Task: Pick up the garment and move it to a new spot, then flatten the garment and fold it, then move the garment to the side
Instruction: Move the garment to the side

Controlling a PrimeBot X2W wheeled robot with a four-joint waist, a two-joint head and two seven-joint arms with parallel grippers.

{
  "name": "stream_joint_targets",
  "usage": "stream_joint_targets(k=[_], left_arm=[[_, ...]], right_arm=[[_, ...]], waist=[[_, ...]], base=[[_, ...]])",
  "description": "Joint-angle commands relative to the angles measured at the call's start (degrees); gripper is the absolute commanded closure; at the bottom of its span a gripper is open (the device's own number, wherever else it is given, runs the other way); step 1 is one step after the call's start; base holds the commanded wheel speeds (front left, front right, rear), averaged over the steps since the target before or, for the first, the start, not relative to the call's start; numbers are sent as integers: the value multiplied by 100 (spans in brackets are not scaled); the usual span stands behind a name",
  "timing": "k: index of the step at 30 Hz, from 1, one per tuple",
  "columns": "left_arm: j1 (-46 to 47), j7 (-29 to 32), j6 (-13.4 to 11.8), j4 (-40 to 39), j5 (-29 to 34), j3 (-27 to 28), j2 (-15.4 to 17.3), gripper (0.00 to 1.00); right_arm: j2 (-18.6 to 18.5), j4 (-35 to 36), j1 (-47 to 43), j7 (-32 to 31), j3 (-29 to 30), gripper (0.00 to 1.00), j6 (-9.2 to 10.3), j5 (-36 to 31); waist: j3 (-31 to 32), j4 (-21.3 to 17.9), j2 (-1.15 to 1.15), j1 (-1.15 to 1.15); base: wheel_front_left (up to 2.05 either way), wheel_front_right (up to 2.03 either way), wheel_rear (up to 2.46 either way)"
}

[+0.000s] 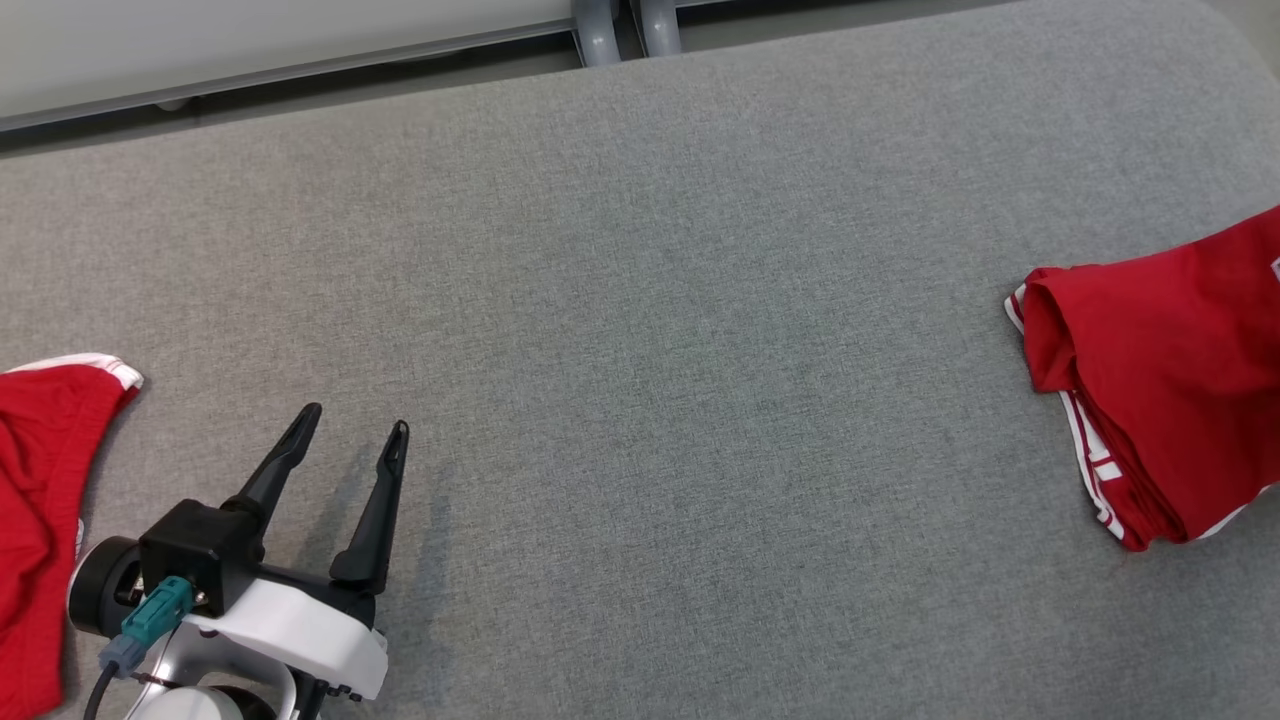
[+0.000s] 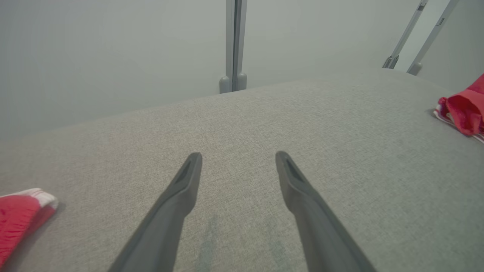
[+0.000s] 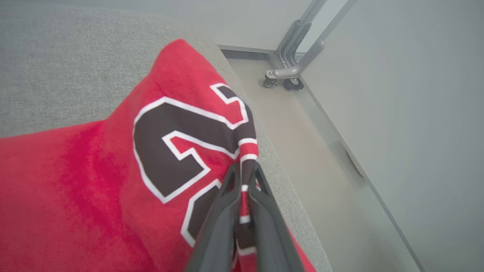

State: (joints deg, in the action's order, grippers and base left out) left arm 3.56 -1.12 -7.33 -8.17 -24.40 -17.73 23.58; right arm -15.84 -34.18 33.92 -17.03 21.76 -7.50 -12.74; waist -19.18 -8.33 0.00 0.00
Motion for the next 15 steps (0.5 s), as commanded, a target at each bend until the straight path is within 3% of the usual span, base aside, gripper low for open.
stream_joint_targets(k=[1,9,15], left_arm=[[84,-33,32,52,-32,-15,0,0],[-45,-219,68,328,-118,-97,-141,0],[-442,-756,-80,739,-232,-6,-365,0]], right_arm=[[53,15,-21,70,-7,0,1,-94],[241,209,-381,-125,248,0,1,-438],[579,793,-1265,273,-178,0,1,125]], waist=[[57,10,0,0],[573,157,0,0],[1431,380,0,0]], base=[[0,0,0],[0,0,0],[0,0,0]])
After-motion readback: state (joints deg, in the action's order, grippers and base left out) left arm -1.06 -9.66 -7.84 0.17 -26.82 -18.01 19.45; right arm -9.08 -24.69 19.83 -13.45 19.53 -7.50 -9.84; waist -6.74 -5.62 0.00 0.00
